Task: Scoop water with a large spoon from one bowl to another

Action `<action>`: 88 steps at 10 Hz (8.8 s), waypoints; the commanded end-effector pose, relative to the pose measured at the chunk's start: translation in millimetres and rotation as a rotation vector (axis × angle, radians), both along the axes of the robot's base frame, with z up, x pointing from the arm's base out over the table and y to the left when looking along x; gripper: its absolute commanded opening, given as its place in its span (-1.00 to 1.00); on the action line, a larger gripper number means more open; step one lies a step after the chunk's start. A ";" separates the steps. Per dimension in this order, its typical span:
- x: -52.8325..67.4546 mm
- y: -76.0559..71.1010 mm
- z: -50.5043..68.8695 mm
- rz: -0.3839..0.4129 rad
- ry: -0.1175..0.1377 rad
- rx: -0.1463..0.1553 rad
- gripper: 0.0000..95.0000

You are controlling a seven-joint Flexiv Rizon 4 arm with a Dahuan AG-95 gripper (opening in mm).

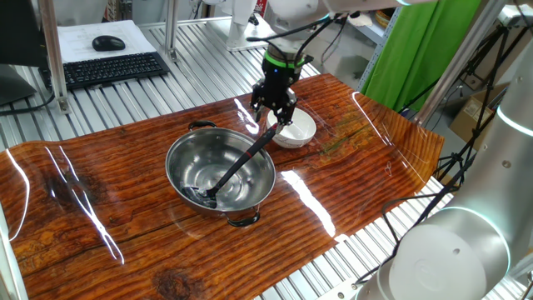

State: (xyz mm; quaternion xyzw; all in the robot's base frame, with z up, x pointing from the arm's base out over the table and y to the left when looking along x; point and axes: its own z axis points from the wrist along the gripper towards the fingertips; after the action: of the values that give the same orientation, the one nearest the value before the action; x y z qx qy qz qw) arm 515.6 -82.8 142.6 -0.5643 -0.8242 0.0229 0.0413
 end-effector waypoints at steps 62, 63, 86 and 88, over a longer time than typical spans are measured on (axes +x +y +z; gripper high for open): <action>-4.3 -19.5 -29.8 -0.034 -0.051 -0.020 -1.00; -4.6 -19.6 -28.9 -0.033 -0.051 -0.018 -1.00; -3.5 -7.4 33.2 0.001 -0.022 -0.049 -1.00; -2.4 -8.6 37.9 0.008 -0.020 -0.061 -1.00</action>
State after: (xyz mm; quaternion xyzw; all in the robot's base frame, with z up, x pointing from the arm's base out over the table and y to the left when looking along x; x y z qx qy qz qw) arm 515.6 -91.9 179.4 -0.5611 -0.8264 0.0431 0.0163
